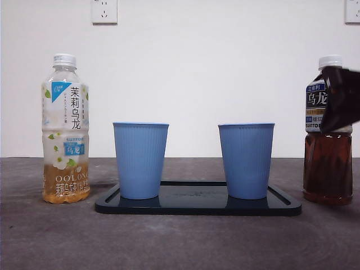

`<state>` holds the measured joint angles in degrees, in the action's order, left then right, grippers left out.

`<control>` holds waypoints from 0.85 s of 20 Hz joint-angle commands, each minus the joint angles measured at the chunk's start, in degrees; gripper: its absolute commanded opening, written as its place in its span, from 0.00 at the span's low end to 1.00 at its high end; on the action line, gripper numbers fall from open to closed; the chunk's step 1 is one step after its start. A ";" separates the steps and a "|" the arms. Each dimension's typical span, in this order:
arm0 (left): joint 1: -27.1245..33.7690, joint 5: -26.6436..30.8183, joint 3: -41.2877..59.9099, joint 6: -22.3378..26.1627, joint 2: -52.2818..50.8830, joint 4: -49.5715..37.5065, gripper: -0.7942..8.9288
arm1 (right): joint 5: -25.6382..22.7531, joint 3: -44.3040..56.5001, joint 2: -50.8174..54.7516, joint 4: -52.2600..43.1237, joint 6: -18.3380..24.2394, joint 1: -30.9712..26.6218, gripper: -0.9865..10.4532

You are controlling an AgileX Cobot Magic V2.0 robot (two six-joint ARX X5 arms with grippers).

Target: Pour the drink into the cup

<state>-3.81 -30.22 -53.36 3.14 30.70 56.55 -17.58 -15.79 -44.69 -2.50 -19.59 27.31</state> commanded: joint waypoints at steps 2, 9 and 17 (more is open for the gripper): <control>-0.44 -0.17 -1.01 0.74 0.24 -0.90 0.54 | -0.57 1.36 -4.31 -8.57 2.67 0.22 0.52; -0.46 -0.17 -1.01 0.72 0.24 -0.85 0.54 | 0.90 1.60 -16.31 -23.41 5.09 -4.87 0.52; -0.44 -0.17 -1.01 0.74 0.24 -0.90 0.54 | 4.28 1.53 -27.50 -36.61 5.51 -7.63 0.52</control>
<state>-4.16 -30.22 -53.36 3.16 30.70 56.51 -13.43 -14.39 -71.48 -38.70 -14.79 19.49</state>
